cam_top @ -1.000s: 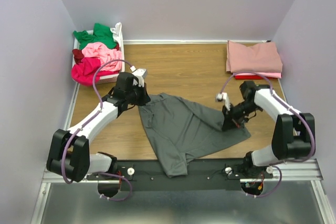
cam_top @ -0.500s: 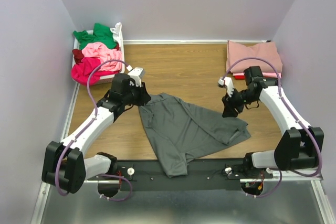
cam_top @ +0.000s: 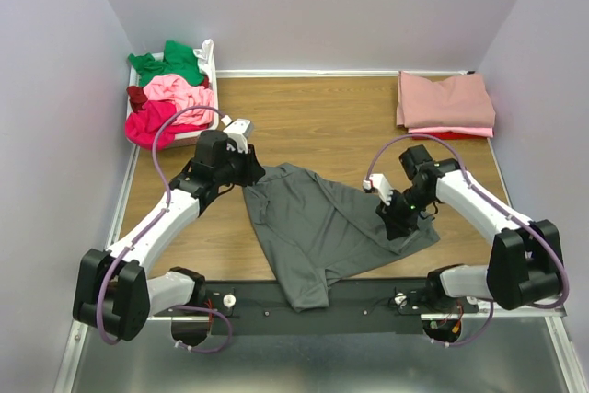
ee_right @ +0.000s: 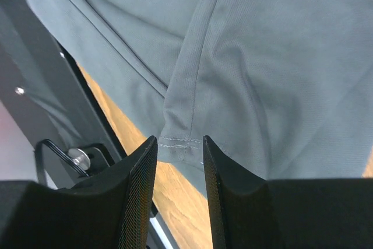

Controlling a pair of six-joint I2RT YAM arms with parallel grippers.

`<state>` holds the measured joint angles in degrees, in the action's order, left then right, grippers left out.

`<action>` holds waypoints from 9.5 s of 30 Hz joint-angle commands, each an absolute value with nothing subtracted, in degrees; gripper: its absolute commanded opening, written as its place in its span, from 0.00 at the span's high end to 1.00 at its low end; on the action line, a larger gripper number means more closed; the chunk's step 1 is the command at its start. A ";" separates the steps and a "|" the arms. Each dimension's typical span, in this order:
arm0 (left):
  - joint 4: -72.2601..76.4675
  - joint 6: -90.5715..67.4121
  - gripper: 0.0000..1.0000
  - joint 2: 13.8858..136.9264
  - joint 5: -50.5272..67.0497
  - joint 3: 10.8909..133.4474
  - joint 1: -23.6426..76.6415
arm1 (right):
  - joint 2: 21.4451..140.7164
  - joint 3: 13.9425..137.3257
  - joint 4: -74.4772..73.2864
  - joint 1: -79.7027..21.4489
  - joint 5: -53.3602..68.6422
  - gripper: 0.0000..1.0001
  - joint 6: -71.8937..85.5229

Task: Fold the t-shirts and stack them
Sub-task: Flatten the tshirt out

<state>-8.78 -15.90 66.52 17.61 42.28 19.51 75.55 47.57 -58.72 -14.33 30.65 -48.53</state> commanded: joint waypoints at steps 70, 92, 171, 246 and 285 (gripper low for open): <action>-16.17 -9.32 0.50 104.41 10.01 61.61 18.72 | 85.25 60.56 -34.19 -8.35 16.96 0.95 -29.62; -13.80 -11.16 1.00 85.79 24.17 55.38 24.33 | 84.99 59.59 -33.49 -6.50 18.46 0.95 -29.18; -30.85 -9.14 0.69 95.44 5.97 74.53 49.92 | 86.13 57.48 -33.13 -5.62 19.25 0.95 -29.53; -20.57 -41.57 0.77 98.88 -9.40 58.18 48.60 | 84.46 55.64 -32.70 -4.83 21.01 0.95 -29.79; -26.10 -47.02 0.56 100.19 -4.83 61.43 46.14 | 83.32 55.11 -32.70 -4.75 21.62 0.95 -30.41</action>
<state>-22.04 -45.10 98.26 -1.37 58.13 46.13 84.93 56.05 -33.45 -5.17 20.29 -29.93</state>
